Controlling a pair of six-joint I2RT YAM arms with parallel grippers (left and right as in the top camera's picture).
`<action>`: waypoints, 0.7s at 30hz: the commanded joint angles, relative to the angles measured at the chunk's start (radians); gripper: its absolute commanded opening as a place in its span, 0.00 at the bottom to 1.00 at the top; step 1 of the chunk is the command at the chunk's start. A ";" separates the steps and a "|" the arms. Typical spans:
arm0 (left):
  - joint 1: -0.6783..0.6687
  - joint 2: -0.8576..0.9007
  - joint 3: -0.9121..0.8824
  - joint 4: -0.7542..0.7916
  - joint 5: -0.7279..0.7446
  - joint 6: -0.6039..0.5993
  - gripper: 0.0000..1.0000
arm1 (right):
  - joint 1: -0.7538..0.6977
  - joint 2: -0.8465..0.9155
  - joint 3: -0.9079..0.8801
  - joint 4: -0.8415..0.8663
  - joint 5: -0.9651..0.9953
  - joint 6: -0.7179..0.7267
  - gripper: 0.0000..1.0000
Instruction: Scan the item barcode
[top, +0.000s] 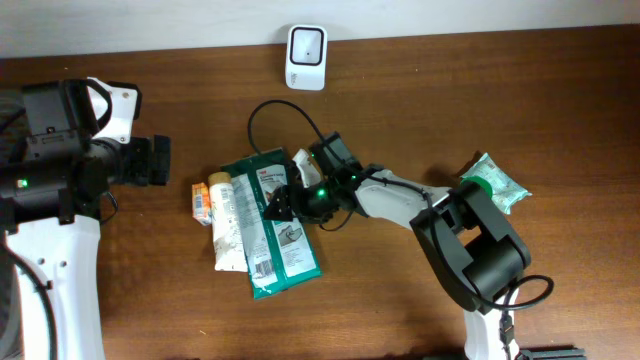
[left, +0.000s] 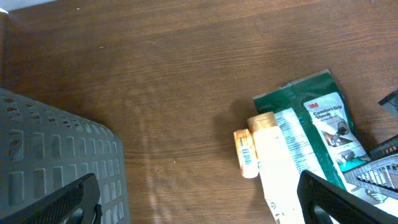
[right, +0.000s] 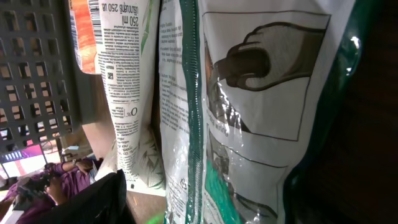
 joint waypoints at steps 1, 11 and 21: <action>0.002 -0.013 0.008 0.000 0.011 0.015 0.99 | 0.051 0.027 -0.009 0.050 0.018 0.020 0.75; 0.002 -0.013 0.008 0.000 0.011 0.015 0.99 | 0.135 0.071 0.005 0.116 0.077 0.020 0.29; 0.002 -0.013 0.008 0.000 0.011 0.015 0.99 | 0.063 -0.171 0.035 -0.215 0.217 -0.172 0.04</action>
